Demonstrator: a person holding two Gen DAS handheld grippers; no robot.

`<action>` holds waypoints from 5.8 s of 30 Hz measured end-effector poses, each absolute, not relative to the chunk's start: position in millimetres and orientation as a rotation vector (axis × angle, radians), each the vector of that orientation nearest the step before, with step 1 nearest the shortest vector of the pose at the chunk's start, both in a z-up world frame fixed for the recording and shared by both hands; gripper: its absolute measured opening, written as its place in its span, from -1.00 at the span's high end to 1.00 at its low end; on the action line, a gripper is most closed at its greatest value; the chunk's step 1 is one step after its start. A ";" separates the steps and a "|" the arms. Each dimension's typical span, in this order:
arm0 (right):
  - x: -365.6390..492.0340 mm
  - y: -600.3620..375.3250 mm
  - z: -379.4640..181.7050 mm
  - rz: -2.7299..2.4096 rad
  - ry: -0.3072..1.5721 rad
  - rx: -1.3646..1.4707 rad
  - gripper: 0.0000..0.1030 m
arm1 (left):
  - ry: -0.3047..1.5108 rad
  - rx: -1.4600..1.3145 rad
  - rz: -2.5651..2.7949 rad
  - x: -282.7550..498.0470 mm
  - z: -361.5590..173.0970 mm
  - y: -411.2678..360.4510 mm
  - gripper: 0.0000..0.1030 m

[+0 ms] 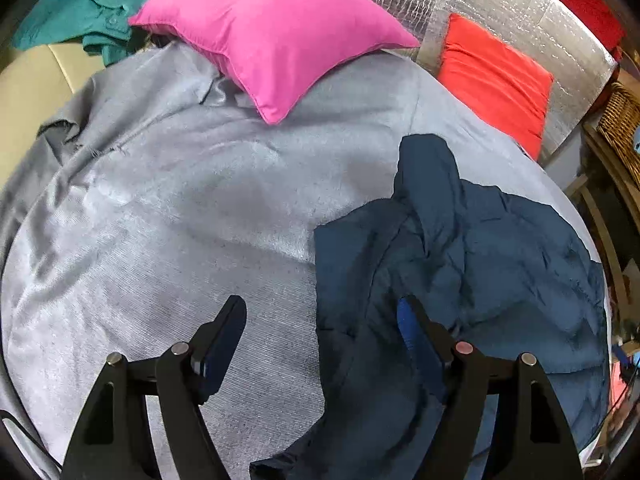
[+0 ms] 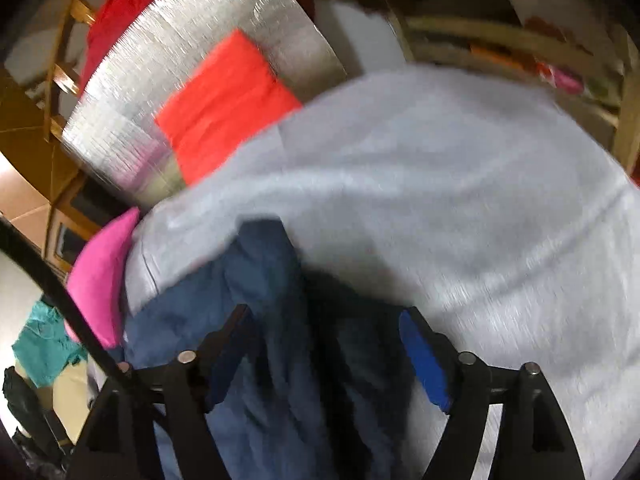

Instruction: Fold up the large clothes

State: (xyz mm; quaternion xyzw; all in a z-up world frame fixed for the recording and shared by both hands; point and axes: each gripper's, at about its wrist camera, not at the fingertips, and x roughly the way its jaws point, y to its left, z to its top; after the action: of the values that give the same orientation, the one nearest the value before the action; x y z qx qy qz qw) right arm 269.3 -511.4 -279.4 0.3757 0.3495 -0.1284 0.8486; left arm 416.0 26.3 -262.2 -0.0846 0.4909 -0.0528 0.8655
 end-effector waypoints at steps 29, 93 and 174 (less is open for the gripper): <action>218.2 -511.1 -267.5 -0.164 0.769 0.877 -0.66 | 1.001 -0.171 -0.214 381.7 -242.8 18.5 -0.56; 165.5 -390.4 -363.1 -0.066 0.602 1.352 -0.35 | 0.982 -0.854 -0.226 279.4 -318.2 -8.3 -0.50; 149.8 -336.7 -317.8 -0.019 0.865 0.746 -0.06 | 0.892 0.106 -0.071 211.2 -278.8 -62.0 -0.49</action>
State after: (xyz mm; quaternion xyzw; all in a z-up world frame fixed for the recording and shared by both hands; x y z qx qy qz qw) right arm 149.8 -336.7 -317.8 0.3532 0.4093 -0.0088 0.8412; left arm 211.2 -62.0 -278.8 0.0510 0.4312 -0.0341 0.9002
